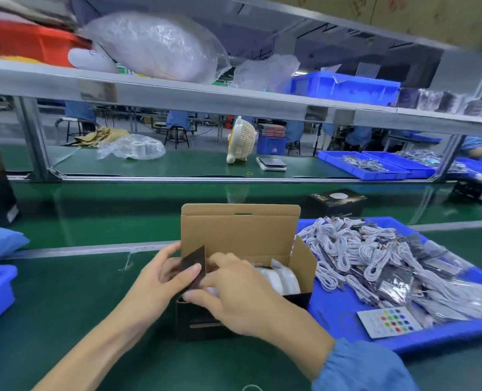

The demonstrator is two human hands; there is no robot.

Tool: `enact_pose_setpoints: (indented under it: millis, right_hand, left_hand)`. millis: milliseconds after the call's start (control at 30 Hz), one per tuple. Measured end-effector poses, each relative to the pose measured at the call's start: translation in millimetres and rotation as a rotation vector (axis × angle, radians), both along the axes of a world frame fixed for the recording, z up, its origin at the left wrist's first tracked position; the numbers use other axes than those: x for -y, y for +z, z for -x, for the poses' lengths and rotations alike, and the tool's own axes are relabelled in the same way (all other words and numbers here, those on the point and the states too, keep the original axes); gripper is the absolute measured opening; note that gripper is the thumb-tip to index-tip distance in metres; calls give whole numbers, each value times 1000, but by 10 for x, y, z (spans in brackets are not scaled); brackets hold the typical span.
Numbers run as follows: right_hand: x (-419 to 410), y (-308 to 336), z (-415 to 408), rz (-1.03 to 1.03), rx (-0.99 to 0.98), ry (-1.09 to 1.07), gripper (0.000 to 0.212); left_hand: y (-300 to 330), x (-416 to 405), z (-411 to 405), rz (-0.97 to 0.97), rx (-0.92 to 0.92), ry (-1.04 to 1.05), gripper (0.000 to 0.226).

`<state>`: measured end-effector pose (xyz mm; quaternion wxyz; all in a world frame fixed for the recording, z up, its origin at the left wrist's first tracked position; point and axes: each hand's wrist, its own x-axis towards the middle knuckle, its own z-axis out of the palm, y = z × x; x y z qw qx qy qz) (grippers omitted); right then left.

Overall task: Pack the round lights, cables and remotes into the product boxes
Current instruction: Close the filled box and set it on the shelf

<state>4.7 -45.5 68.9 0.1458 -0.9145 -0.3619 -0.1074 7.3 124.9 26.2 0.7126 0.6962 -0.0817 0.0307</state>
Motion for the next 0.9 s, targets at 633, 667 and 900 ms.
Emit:
enact_pose_setpoints:
  millis: [633, 667, 900]
  right_hand:
    - [1350, -313, -74, -548, -468, 16, 38]
    - [1392, -282, -51, -459, -536, 32, 43]
    - [1338, -228, -42, -486, -390, -23, 45]
  left_hand:
    - [-86, -48, 36, -218, 256, -130, 54]
    - [-100, -44, 58, -232, 259, -133, 57]
    - [-104, 27, 103, -377, 344, -35, 36]
